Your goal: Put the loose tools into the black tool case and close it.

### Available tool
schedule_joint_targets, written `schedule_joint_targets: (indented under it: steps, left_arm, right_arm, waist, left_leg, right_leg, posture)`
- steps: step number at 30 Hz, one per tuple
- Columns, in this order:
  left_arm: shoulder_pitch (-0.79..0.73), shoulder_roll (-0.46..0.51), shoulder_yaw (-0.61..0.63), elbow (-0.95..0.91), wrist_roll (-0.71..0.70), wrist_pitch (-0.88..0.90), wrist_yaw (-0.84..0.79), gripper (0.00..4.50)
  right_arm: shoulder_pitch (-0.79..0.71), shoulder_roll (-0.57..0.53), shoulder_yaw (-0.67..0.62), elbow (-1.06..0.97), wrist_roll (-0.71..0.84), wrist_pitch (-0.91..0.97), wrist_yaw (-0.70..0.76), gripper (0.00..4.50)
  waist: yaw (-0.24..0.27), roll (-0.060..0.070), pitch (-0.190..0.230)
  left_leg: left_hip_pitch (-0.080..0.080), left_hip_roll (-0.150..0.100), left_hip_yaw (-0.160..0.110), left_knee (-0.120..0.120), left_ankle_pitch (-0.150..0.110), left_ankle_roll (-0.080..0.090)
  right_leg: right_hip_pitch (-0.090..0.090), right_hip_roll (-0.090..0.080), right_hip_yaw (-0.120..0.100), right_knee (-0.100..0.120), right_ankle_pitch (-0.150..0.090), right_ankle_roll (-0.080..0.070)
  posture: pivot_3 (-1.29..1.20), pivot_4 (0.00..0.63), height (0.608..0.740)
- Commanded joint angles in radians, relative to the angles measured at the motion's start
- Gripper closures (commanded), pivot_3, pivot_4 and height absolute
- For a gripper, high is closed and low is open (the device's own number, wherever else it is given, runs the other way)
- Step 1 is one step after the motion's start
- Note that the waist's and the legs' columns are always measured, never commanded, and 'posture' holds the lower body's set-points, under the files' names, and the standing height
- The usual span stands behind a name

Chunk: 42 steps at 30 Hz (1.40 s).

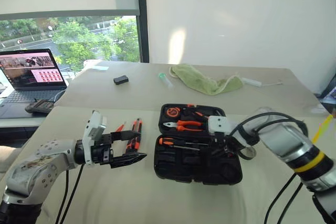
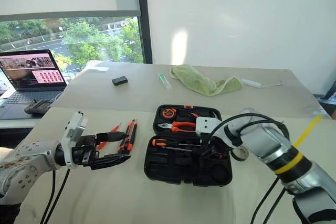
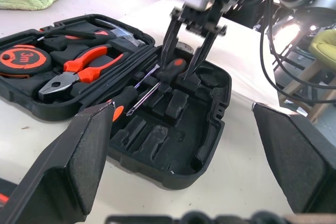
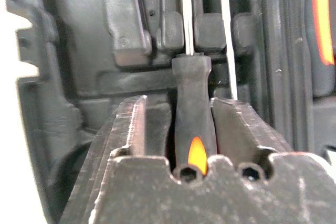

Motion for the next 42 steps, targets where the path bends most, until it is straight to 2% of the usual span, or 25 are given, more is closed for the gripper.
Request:
schedule_joint_targets:
  steps: [1,2,5,9,12,16,20,23,26,29,35,38,42]
  left_arm:
    - [0.009,-0.004,0.020,-0.034,-0.003,-0.024,0.012,0.00]
    - [0.013,-0.006,0.023,-0.038,-0.005,-0.024,0.019,0.00]
    - [0.033,-0.022,0.029,-0.057,-0.010,-0.025,0.049,0.00]
    - [0.040,-0.034,0.029,-0.063,-0.012,-0.024,0.070,0.00]
    - [0.034,-0.031,0.026,-0.052,-0.009,-0.026,0.065,0.00]
    - [0.016,-0.027,0.013,-0.033,-0.001,-0.027,0.054,0.00]
    - [0.005,-0.022,0.004,-0.019,0.010,-0.030,0.043,0.00]
    - [0.008,-0.020,0.005,-0.023,0.018,-0.032,0.040,0.00]
    - [0.019,-0.017,0.013,-0.031,0.022,-0.032,0.038,0.00]
    - [0.036,-0.008,0.027,-0.036,0.028,-0.035,0.035,0.00]
    - [0.078,0.005,0.043,-0.046,0.039,-0.049,0.035,0.00]
    - [0.079,-0.001,0.034,-0.037,0.047,-0.058,0.038,0.00]
    - [0.065,-0.004,0.025,-0.022,0.055,-0.063,0.037,0.00]
  right_arm:
    - [0.095,0.079,-0.219,-0.110,0.087,0.099,-0.156,4.15]
    - [0.134,0.117,-0.276,-0.142,0.099,0.134,-0.218,4.48]
    - [0.318,0.304,-0.410,-0.287,0.071,0.166,-0.468,4.48]
    - [0.501,0.466,-0.411,-0.388,0.000,0.129,-0.700,4.48]
    - [0.566,0.510,-0.341,-0.400,-0.058,0.079,-0.803,4.48]
    - [0.620,0.491,-0.190,-0.358,-0.117,0.043,-0.838,4.48]
    - [0.613,0.363,0.028,-0.228,-0.225,0.024,-0.785,4.48]
    - [0.570,0.295,0.128,-0.148,-0.292,-0.024,-0.753,4.48]
    - [0.538,0.227,0.210,-0.114,-0.355,-0.093,-0.695,4.48]
    - [0.531,0.168,0.210,-0.113,-0.407,-0.177,-0.674,4.48]
    - [0.541,0.033,0.123,-0.222,-0.457,-0.336,-0.616,4.48]
    - [0.555,0.090,0.057,-0.277,-0.376,-0.336,-0.615,4.48]
    - [0.573,0.084,0.088,-0.253,-0.425,-0.378,-0.580,4.48]
  waist:
    - [0.000,-0.001,0.000]
    - [0.001,-0.001,0.000]
    - [0.002,-0.001,0.000]
    - [0.004,0.000,0.000]
    - [-0.002,0.000,0.000]
    - [-0.006,0.000,0.000]
    - [-0.014,-0.001,-0.001]
    - [-0.017,-0.011,-0.008]
    - [-0.021,-0.020,-0.017]
    - [-0.016,-0.027,-0.024]
    - [0.013,-0.027,-0.023]
    - [0.021,-0.025,-0.022]
    - [0.013,-0.021,-0.020]
  left_leg:
    - [0.001,0.000,0.000,-0.002,0.000,-0.001]
    - [0.002,0.001,-0.001,-0.003,0.001,-0.001]
    - [0.002,0.001,-0.001,-0.005,0.002,-0.003]
    - [-0.002,0.000,-0.001,-0.007,0.002,-0.005]
    - [-0.004,-0.002,0.002,-0.005,0.003,-0.005]
    - [-0.001,-0.002,0.003,-0.003,0.004,-0.006]
    - [0.008,0.001,0.002,-0.005,0.002,-0.002]
    - [0.020,0.002,0.001,-0.008,0.001,-0.002]
    - [0.024,0.003,0.001,-0.014,0.002,-0.004]
    - [0.026,0.004,-0.001,-0.015,0.002,-0.005]
    - [0.023,0.003,-0.001,-0.015,0.001,-0.004]
    - [0.022,0.002,-0.002,-0.015,0.001,-0.003]
    - [0.018,0.002,-0.001,-0.018,0.001,-0.007]
  right_leg:
    - [0.000,0.000,0.000,0.000,0.000,0.000]
    - [0.001,0.000,0.000,0.000,0.000,-0.001]
    - [-0.001,-0.001,0.000,0.001,-0.001,-0.002]
    - [-0.006,-0.006,0.000,0.004,-0.001,-0.002]
    - [-0.011,-0.004,0.002,0.009,-0.001,-0.003]
    - [-0.010,0.000,0.004,0.013,-0.002,-0.003]
    - [-0.002,0.005,0.004,0.013,-0.004,-0.007]
    - [0.007,0.006,0.002,0.013,-0.008,-0.010]
    - [0.008,0.006,0.003,0.013,-0.009,-0.012]
    - [0.008,0.006,0.001,0.013,-0.010,-0.014]
    - [0.006,0.002,0.000,0.011,-0.014,-0.019]
    - [0.006,-0.001,0.000,0.010,-0.015,-0.018]
    - [0.005,0.001,0.000,0.010,-0.012,-0.013]
  posture:
    - [0.00,0.150,0.740]
    - [0.00,0.150,0.740]
    - [0.00,0.150,0.740]
    - [0.00,0.150,0.740]
    - [0.00,0.150,0.740]
    - [0.00,0.150,0.740]
    - [0.00,0.150,0.740]
    - [0.00,0.150,0.740]
    - [0.00,0.150,0.740]
    - [0.00,0.150,0.740]
    - [0.00,0.150,0.740]
    - [0.00,0.150,0.740]
    - [0.00,0.150,0.740]
